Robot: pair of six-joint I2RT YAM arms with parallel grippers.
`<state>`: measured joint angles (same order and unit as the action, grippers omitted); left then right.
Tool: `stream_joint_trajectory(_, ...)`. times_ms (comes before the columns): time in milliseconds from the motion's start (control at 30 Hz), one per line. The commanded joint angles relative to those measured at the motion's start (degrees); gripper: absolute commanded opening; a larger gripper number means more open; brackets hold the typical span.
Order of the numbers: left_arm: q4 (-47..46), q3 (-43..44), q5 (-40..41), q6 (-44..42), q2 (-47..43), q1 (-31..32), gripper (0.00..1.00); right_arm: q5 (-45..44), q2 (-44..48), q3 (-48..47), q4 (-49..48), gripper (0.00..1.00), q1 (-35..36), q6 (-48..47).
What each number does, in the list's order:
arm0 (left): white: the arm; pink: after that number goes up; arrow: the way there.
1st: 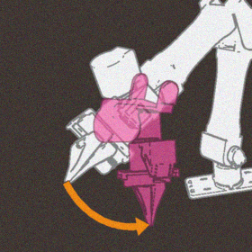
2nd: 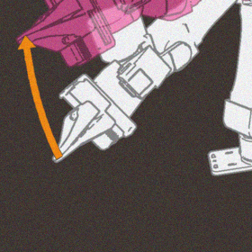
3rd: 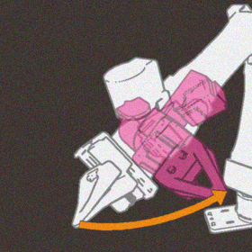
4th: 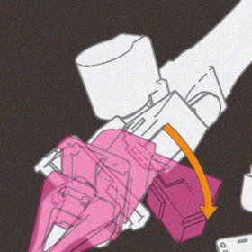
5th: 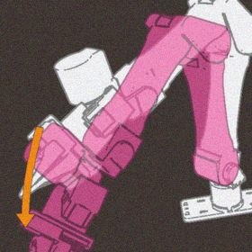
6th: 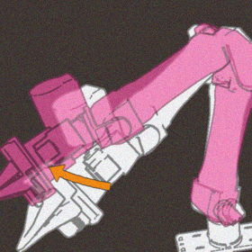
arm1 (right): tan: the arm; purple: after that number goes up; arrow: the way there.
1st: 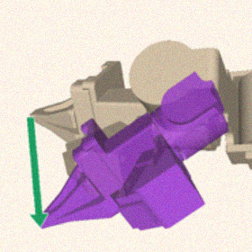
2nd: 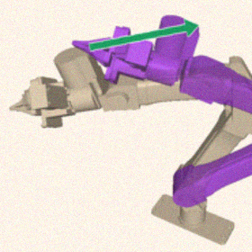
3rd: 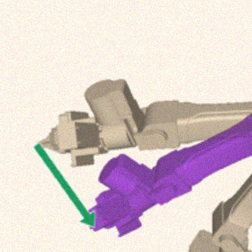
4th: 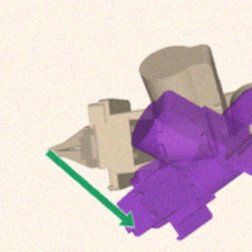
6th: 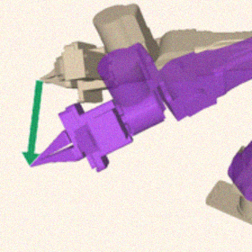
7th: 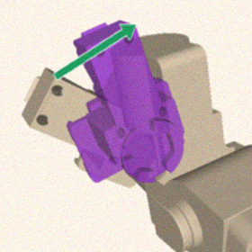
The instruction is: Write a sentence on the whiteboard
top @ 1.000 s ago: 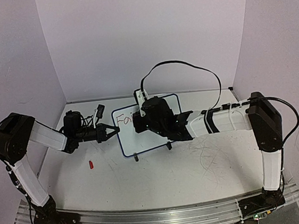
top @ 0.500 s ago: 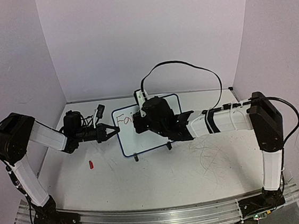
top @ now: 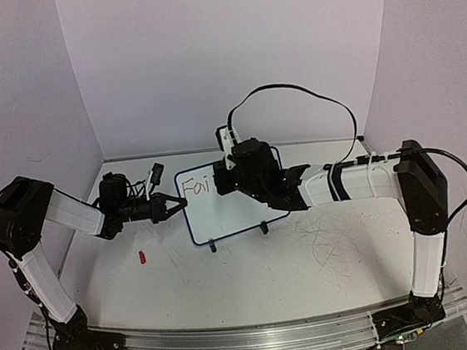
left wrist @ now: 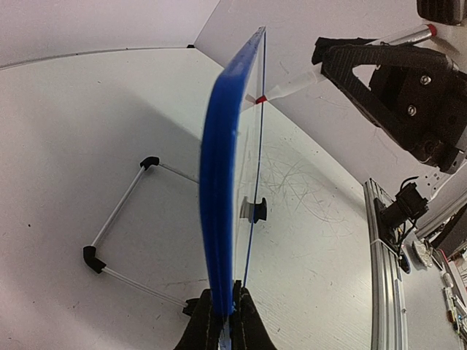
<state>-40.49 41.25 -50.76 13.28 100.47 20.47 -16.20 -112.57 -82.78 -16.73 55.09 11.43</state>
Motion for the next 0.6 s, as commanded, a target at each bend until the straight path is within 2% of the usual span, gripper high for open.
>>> stream_joint_trajectory(0,2.6,1.3,2.5,-3.0,-0.6,0.6,0.00,-1.6,0.4,-3.1,-1.8,0.00,0.0,-1.3)
stream_joint_trajectory(567,2.8,1.3,2.4,-3.1,-0.7,0.6,0.00,-2.4,-1.7,-4.2,-0.2,0.00,-0.1,-0.4)
